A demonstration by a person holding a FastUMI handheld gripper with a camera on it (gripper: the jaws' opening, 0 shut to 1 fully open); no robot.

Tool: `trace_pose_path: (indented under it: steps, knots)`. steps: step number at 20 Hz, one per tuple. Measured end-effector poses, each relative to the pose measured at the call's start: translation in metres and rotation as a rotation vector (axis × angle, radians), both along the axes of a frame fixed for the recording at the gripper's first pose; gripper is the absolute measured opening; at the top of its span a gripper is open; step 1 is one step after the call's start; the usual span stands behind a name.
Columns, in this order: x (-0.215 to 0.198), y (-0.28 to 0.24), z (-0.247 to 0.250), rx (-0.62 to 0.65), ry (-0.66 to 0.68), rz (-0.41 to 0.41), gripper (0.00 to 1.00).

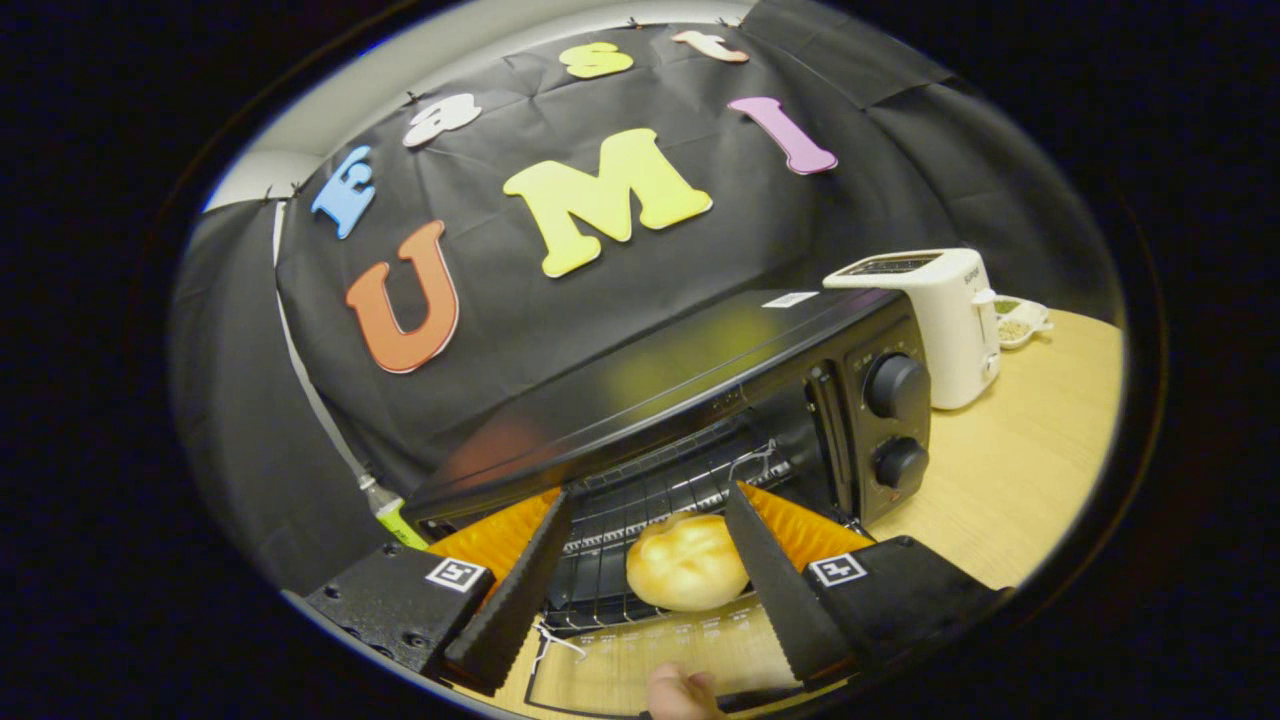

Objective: Open the toaster oven, put the food inside, and close the toaster oven door.

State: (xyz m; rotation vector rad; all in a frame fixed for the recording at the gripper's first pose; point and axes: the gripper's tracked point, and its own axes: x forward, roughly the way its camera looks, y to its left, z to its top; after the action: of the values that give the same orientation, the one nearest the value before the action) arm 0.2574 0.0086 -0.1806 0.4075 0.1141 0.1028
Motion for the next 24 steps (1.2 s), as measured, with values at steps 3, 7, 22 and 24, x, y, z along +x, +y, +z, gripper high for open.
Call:
trace_pose_path:
  steps: [3,7,22,24]
  knots:
    - [-0.017,0.002,0.000,-0.085,0.027,0.017,1.00]
    - [-0.043,-0.001,-0.012,-0.174,0.112,0.019,1.00]
    - [-0.124,0.004,-0.117,-0.412,0.398,0.086,1.00]
    - [-0.127,0.003,-0.128,-0.397,0.435,0.084,1.00]
